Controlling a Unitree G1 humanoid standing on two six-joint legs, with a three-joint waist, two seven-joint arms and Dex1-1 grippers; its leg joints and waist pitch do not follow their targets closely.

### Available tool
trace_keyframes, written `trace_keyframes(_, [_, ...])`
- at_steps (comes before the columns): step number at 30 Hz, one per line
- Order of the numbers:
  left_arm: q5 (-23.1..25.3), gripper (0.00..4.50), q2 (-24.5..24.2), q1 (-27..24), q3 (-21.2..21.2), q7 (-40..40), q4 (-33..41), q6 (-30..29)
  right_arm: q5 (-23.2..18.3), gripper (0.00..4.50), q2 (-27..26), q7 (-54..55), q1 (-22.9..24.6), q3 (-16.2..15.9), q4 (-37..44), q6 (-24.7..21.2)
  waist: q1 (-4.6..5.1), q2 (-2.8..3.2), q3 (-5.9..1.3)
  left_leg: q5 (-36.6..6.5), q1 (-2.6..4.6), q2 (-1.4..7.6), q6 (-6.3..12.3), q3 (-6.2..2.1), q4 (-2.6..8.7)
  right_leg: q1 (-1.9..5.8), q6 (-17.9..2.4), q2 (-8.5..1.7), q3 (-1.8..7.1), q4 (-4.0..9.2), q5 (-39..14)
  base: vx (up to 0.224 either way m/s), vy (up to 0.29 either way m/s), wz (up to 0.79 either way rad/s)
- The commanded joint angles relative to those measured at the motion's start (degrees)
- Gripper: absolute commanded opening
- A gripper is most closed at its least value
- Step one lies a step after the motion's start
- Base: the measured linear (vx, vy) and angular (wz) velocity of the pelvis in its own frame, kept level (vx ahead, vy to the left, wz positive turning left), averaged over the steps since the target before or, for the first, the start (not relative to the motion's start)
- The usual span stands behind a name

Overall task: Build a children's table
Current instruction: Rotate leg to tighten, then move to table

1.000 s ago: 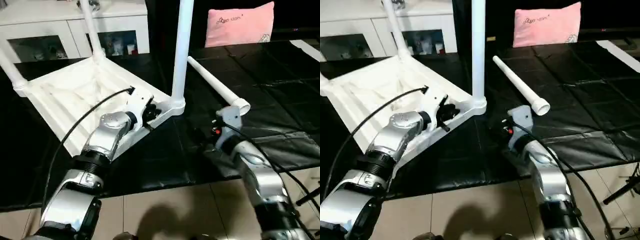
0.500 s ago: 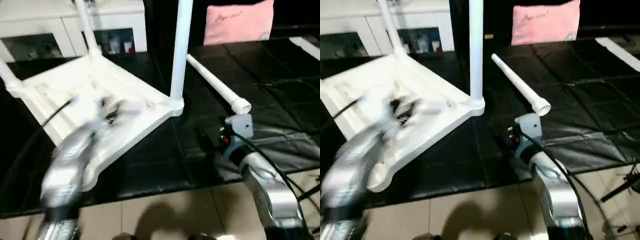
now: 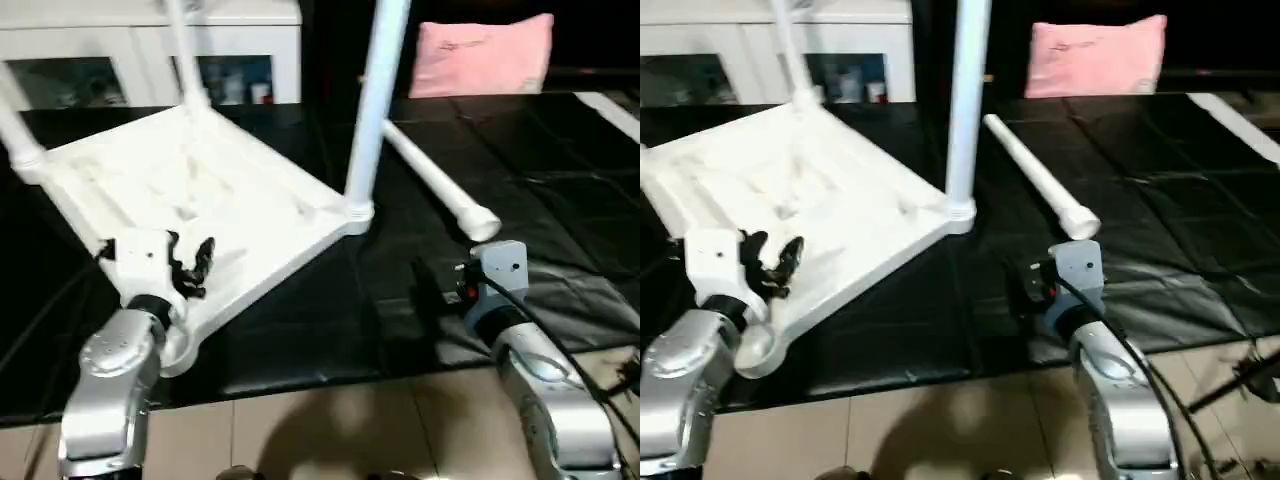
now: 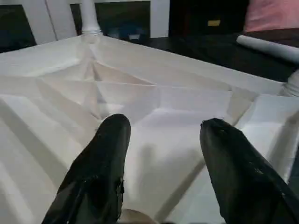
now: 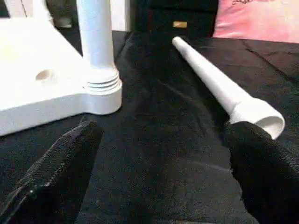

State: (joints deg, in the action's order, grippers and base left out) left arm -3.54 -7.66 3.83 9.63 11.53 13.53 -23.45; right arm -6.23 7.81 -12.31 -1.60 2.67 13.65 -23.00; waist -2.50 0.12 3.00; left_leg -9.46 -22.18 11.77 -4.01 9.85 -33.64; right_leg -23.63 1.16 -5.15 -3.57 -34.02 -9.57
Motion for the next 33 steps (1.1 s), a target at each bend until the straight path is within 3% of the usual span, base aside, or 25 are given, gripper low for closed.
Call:
trace_keyframes(1, [0.38, 2.73, 0.04, -0.61, -0.38, -0.70, 1.23, 0.00, -0.45, 4.50, 0.47, 0.30, 0.60, 0.97, 1.61, -0.07, 0.10, -0.17, -2.98, -23.18, 0.89, 0.45, -1.16, -0.38, 4.50, 1.33, -1.02, -1.50, 1.71, 5.83, -28.22, 0.000, 0.000, 0.00])
trace_keyframes(8, [1.13, 2.73, -0.21, -0.72, -1.44, -1.53, 1.61, 0.02, 0.02, 4.50, 1.55, -0.73, 0.62, 0.34, 2.36, -0.84, 0.43, -0.40, -3.20, -21.29, 0.60, 0.50, -0.55, -0.34, 4.40, 1.57, -1.75, -1.41, 1.78, 5.40, -24.91, 0.000, 0.000, 0.00])
trace_keyframes(9, [1.13, 2.73, -0.19, -0.65, -1.56, -1.67, 1.67, 0.01, -0.07, 4.50, 1.62, -0.65, 0.40, 0.27, 2.19, -0.89, -0.04, -0.95, -2.84, -20.74, -2.09, -0.29, 1.64, -2.27, 5.58, 3.78, -2.66, -2.37, -0.39, 4.28, -23.36, 0.000, 0.000, 0.00])
trace_keyframes(10, [1.08, 2.73, -0.13, -0.55, -1.68, -1.81, 1.70, -0.14, -0.13, 4.50, 1.71, -0.54, 0.15, 0.20, 1.95, -0.93, 0.36, 0.14, -2.70, -22.24, -2.70, -0.18, 2.54, -3.13, 6.56, 4.26, -2.82, -1.84, -1.65, 4.07, -23.58, -0.002, -0.019, 0.36])
trace_keyframes(11, [0.99, 2.73, -0.08, -0.46, -1.76, -1.90, 1.75, -0.25, -0.13, 4.50, 1.84, -0.47, -0.04, 0.09, 1.77, -0.93, 1.01, 0.57, -3.18, -23.05, -1.78, 0.17, 2.93, -4.80, 5.59, 3.82, -5.08, -2.13, -2.20, 4.21, -18.61, -0.002, -0.019, 0.36])
trace_keyframes(12, [0.90, 2.73, -0.08, -0.42, -1.83, -2.04, 1.77, -0.31, -0.16, 4.50, 1.90, -0.44, -0.06, 0.07, 1.78, -0.97, 1.64, 1.29, -3.26, -23.33, -2.14, 0.64, 2.52, -6.70, 5.76, 4.70, -8.18, -1.71, -3.07, 3.53, -13.10, 0.037, -0.043, 0.53])
trace_keyframes(13, [0.81, 2.73, 0.05, -0.35, -1.84, -2.32, 1.77, -0.49, 0.01, 4.50, 2.05, -0.36, -0.07, 0.02, 1.78, -0.99, 1.49, 2.19, -3.26, -25.15, -1.55, 1.36, 2.18, -8.07, 6.38, 4.60, -9.49, -0.79, -3.65, 2.76, -11.40, 0.056, -0.090, 0.45])
trace_keyframes(14, [0.74, 2.73, 0.27, -0.18, -1.88, -2.70, 1.59, -0.78, 0.06, 4.50, 2.15, -0.12, -0.19, 0.28, 1.71, -1.08, 2.98, 2.82, -3.43, -26.12, 2.81, 7.39, 1.77, -9.57, 7.30, 1.97, -11.56, 0.70, -2.34, 0.97, -7.87, 0.056, -0.090, 0.45])
trace_keyframes(15, [0.74, 2.73, 0.27, -0.18, -1.88, -2.70, 1.59, -0.78, 0.06, 4.50, 2.15, -0.12, -0.19, 0.28, 1.71, -1.08, 2.56, 2.96, -2.59, -25.44, 2.48, 10.03, 2.62, -9.98, 9.18, 1.39, -12.48, 0.85, -2.11, -2.48, -6.85, 0.046, -0.133, 0.29])
trace_keyframes(16, [0.69, 2.73, 0.53, -0.08, -1.92, -2.79, 1.36, -1.32, -0.12, 4.50, 2.18, 0.13, -0.30, 0.85, 1.62, -1.52, 2.35, 2.30, -2.44, -25.60, 2.30, 9.60, 5.45, -8.27, 9.13, 1.06, -12.45, 0.50, -1.39, -3.65, -5.59, 0.019, -0.075, 0.09])
trace_keyframes(17, [0.69, 2.73, 0.53, -0.08, -1.92, -2.79, 1.36, -1.32, -0.12, 4.50, 2.18, 0.13, -0.30, 0.85, 1.62, -1.52, 2.04, 1.83, -2.40, -25.69, 2.01, 8.64, 7.03, -7.10, 8.76, 1.29, -13.03, -0.10, -0.74, -3.24, -4.96, 0.046, -0.188, 0.19])
trace_keyframes(18, [0.14, 2.73, 1.08, 0.12, -1.51, -3.15, 1.13, -1.87, -0.17, 4.50, 2.30, 0.01, -0.46, 1.00, 1.42, -1.44, 1.75, 0.15, -2.27, -25.69, 1.01, 3.85, 8.32, -3.21, 5.32, 1.46, -16.99, -1.49, 0.96, 1.11, -6.64, 0.042, -0.198, 0.13])
trace_keyframes(19, [0.18, 2.73, 1.09, 0.17, -1.52, -3.22, 1.06, -1.89, -0.21, 4.50, 2.34, -0.04, -0.49, 1.03, 1.38, -1.49, 1.01, -1.24, -2.41, -23.16, 0.28, -1.63, 7.08, 0.10, -0.14, 1.71, -17.09, -1.87, 1.11, 4.57, -14.26, 0.032, -0.285, 0.08])
trace_keyframes(20, [0.35, 2.73, 0.89, 0.22, -1.68, -3.16, 1.04, -1.75, -0.19, 4.50, 2.42, -0.08, -0.44, 0.96, 1.39, -1.57, -1.14, -2.52, -3.17, -11.29, -0.74, -3.19, 5.40, 0.03, -4.92, 3.60, -9.60, -5.64, 2.95, 6.86, -32.29, 0.005, -0.173, -0.01])
trace_keyframes(21, [0.37, 2.73, 0.81, 0.24, -1.73, -3.13, 1.05, -1.71, -0.14, 4.50, 2.48, -0.10, -0.40, 0.88, 1.41, -1.60, -2.50, -2.80, -3.10, -5.33, -2.29, -2.14, 3.73, -0.85, -3.16, 4.04, 1.60, -5.76, 4.53, 6.08, -38.99, -0.024, -0.158, -0.06])
trace_keyframes(22, [0.33, 2.73, 0.72, 0.27, -1.79, -3.15, 1.07, -1.72, -0.07, 4.50, 2.59, -0.14, -0.34, 0.73, 1.44, -1.68, -2.70, -2.71, -3.26, -5.55, -2.11, -1.60, 2.85, -1.16, -2.01, 3.95, 5.71, -5.37, 4.54, 5.60, -39.12, -0.015, -0.071, -0.01])
trace_keyframes(23, [0.28, 2.73, 0.65, 0.31, -1.85, -3.22, 1.06, -1.69, 0.11, 4.50, 2.75, -0.19, -0.31, 0.48, 1.43, -1.70, -2.64, -1.68, -3.39, -6.81, -1.31, -0.84, 1.98, -1.61, 0.32, 4.09, 7.69, -4.34, 3.21, 5.21, -33.06, -0.022, -0.118, -0.04])
trace_keyframes(24, [0.24, 2.73, 0.66, 0.31, -1.84, -3.30, 1.05, -1.71, 0.20, 4.50, 2.81, -0.17, -0.30, 0.37, 1.43, -1.90, -1.99, -1.15, -2.96, -9.65, -1.12, -0.70, 1.98, -2.49, 1.44, 3.85, 7.26, -2.64, 1.86, 4.86, -28.10, -0.021, -0.082, -0.09])
trace_keyframes(25, [0.19, 2.73, 0.66, 0.32, -1.83, -3.39, 1.05, -1.76, 0.23, 4.50, 2.88, -0.10, -0.32, 0.26, 1.42, -2.05, -2.24, -0.46, -3.28, -11.39, 0.12, -0.40, 1.77, -2.35, 1.62, 3.30, 6.02, -1.98, 1.18, 5.39, -25.90, -0.032, -0.102, -0.05])
trace_keyframes(27, [0.16, 2.73, 0.65, 0.32, -1.82, -3.45, 1.06, -1.81, 0.31, 4.50, 2.98, -0.05, -0.33, 0.14, 1.41, -2.23, -2.04, -0.15, -3.22, -12.61, 0.77, -0.02, 1.91, -2.41, 2.02, 3.34, 3.90, -1.78, 0.88, 5.74, -25.38, -0.012, -0.028, -0.01])
trace_keyframes(28, [0.25, 2.73, 0.66, 0.37, -1.78, -3.45, 1.06, -2.01, 0.34, 4.50, 3.11, -0.02, -0.40, -0.02, 1.35, -2.41, -2.05, -0.05, -3.17, -13.33, 0.93, 0.53, 1.86, -2.45, 2.50, 3.59, 1.83, -1.67, 0.54, 5.94, -24.51, 0.000, 0.000, 0.00])
trace_keyframes(29, [0.33, 2.73, 0.67, 0.40, -1.77, -3.41, 1.07, -2.09, 0.37, 4.50, 3.19, -0.02, -0.44, -0.08, 1.33, -2.44, -2.05, -0.01, -3.18, -13.88, 1.12, 0.77, 1.82, -2.47, 2.61, 3.57, 1.27, -1.78, 0.51, 6.00, -24.34, 0.000, 0.000, 0.00])
trace_keyframes(33, [0.05, 2.73, 0.32, 0.48, -1.95, -3.81, 0.94, -2.17, 0.42, 4.50, 3.17, -0.06, -0.52, -0.09, 1.33, -2.74, -1.21, 0.46, -2.67, -20.69, 1.94, 2.02, 1.25, -3.25, 4.05, 3.75, -3.49, -2.25, 0.38, 5.86, -23.78, 0.002, 0.044, 0.01])
